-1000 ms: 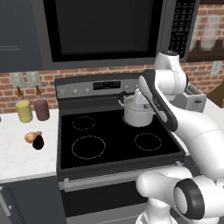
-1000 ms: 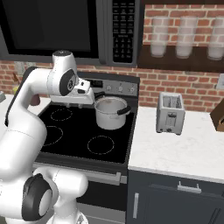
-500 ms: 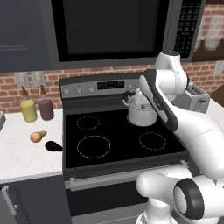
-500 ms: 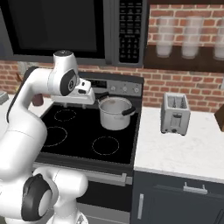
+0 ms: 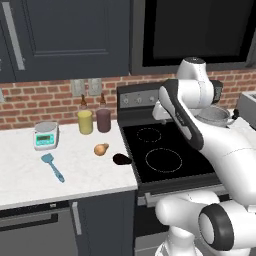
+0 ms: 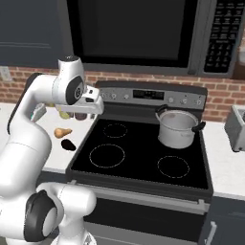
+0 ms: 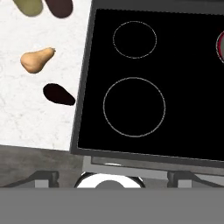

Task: Put the avocado and squash in the pot. Retrieve the spatula and lightly stir the vegetables in the pot.

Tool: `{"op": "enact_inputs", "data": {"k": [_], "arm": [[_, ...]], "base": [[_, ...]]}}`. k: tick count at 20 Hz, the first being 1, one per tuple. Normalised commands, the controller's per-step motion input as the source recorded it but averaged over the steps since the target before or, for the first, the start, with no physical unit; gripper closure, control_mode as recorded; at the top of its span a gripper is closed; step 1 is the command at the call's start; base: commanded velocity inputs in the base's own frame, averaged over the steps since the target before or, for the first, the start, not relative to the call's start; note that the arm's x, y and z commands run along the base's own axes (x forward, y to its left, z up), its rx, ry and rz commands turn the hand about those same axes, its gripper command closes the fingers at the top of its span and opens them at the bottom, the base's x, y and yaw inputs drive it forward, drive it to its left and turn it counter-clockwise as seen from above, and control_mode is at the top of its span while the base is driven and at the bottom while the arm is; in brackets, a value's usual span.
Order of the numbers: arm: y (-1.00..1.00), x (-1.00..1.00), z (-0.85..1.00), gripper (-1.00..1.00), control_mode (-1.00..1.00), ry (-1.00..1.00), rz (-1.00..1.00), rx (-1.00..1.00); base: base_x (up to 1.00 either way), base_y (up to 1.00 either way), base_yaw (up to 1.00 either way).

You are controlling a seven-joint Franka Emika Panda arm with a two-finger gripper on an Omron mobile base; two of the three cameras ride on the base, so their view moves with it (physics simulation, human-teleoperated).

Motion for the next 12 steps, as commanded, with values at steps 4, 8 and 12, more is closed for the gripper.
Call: {"op": "enact_inputs", "data": {"k": [4,8,12], "arm": [[0.00,0.00,0.00,-1.00,1.00,0.00,0.00,0.00],[0.00,0.00,0.00,-1.00,1.00,0.00,0.00,0.00],[0.00,0.00,0.00,-1.00,1.00,0.00,0.00,0.00]], "base": [[0.03,0.75,0.00],[0.02,0.32,0.00],[0.00,0.09,0.00]]}}
